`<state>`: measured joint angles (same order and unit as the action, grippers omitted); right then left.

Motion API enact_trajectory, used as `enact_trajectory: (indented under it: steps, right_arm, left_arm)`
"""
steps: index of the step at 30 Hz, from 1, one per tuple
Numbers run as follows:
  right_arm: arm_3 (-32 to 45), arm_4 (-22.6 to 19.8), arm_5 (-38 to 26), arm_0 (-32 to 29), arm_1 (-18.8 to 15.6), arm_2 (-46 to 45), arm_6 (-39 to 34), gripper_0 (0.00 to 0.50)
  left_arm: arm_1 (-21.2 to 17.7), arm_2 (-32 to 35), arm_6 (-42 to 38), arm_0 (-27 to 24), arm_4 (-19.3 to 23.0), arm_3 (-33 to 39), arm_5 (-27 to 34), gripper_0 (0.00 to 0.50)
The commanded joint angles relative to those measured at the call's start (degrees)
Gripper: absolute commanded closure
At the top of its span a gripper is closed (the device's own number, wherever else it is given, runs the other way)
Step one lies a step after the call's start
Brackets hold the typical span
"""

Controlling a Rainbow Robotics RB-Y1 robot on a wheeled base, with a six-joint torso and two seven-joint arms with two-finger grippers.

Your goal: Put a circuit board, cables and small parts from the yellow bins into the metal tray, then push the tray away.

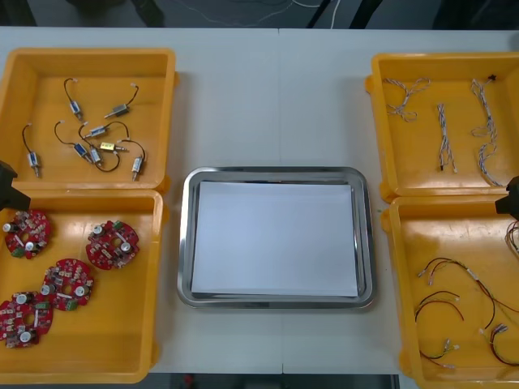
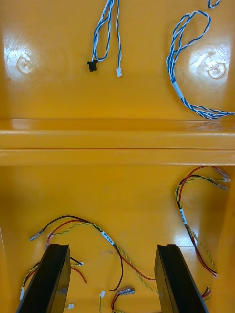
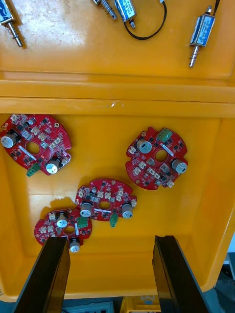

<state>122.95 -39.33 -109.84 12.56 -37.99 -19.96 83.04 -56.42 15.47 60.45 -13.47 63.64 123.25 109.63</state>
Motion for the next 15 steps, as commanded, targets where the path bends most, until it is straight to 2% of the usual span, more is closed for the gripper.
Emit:
enact_trajectory:
  steps: [1,15]
  right_arm:
    - [0.5,-0.4,-0.2,-0.8,-2.3,-1.1,-0.2,0.000]
    - [0.5,-0.4,-0.2,-0.8,-2.3,-1.1,-0.2,0.000]
  left_arm:
    - [-2.6,1.8,-0.9,0.7,0.4,1.3,0.4,0.000]
    - [-2.6,1.8,-0.9,0.7,0.4,1.3,0.4,0.000]
